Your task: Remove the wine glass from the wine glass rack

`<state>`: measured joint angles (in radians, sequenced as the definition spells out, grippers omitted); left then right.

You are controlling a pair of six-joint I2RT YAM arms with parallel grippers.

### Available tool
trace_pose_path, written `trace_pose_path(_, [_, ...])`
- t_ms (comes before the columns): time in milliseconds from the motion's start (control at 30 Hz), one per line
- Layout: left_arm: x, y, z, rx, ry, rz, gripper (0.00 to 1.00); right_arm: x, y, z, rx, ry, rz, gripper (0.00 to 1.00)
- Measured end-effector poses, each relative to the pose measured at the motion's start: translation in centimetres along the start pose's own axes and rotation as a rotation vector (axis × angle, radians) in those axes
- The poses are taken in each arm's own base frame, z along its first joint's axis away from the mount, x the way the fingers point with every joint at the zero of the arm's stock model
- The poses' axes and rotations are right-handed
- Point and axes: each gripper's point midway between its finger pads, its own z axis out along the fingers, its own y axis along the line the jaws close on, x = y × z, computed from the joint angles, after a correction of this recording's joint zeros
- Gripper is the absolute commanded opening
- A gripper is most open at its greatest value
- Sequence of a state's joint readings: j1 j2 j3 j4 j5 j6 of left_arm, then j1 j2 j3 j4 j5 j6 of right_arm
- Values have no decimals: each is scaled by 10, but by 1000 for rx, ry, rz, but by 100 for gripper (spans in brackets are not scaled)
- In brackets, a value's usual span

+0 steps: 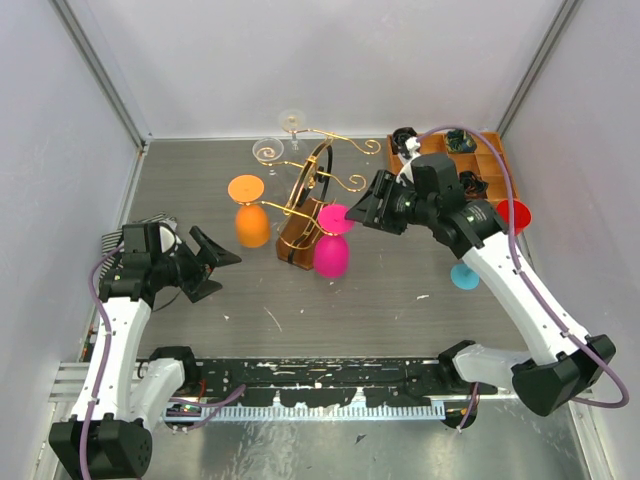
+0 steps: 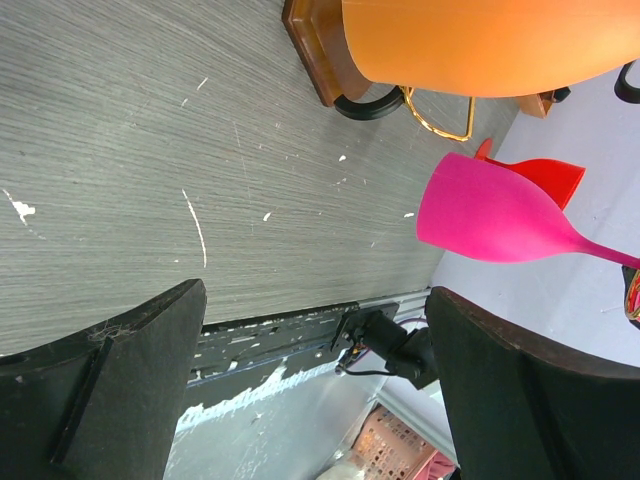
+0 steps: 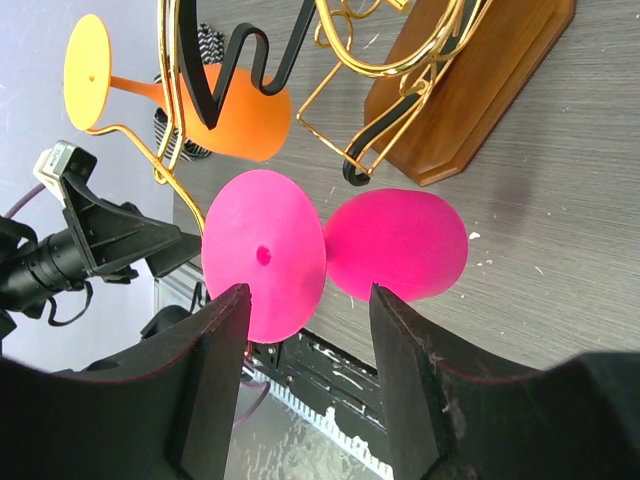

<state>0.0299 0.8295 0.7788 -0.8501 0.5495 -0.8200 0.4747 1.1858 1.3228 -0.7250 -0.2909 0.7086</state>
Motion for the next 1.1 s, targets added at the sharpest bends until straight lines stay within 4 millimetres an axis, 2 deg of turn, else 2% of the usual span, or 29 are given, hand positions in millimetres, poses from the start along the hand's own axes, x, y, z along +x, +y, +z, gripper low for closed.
trace_pose_path(67, [0, 0, 0, 0, 0, 0, 98, 0, 1, 2, -7, 3, 0, 54])
trace_pose_path(100, [0, 0, 0, 0, 0, 0, 98, 0, 2, 3, -10, 5, -1, 50])
trace_pose_path(200, [0, 0, 0, 0, 0, 0, 98, 2, 2, 7, -13, 15, 1, 46])
trace_pose_path(333, [0, 0, 0, 0, 0, 0, 98, 4, 1, 12, -15, 32, 6, 35])
trace_pose_path(533, [0, 0, 0, 0, 0, 0, 98, 4, 7, 15, -49, 39, 12, 2])
trace_pose_path(733, [0, 0, 0, 0, 0, 1, 98, -5, 28, 13, -136, 11, 25, 1])
trace_pose_path(967, [0, 0, 0, 0, 1, 5, 98, -8, 29, 9, -142, -3, 39, 1])
trace_pose_path(1100, [0, 0, 0, 2, 1, 6, 98, -9, 29, 0, -142, -14, 44, 1])
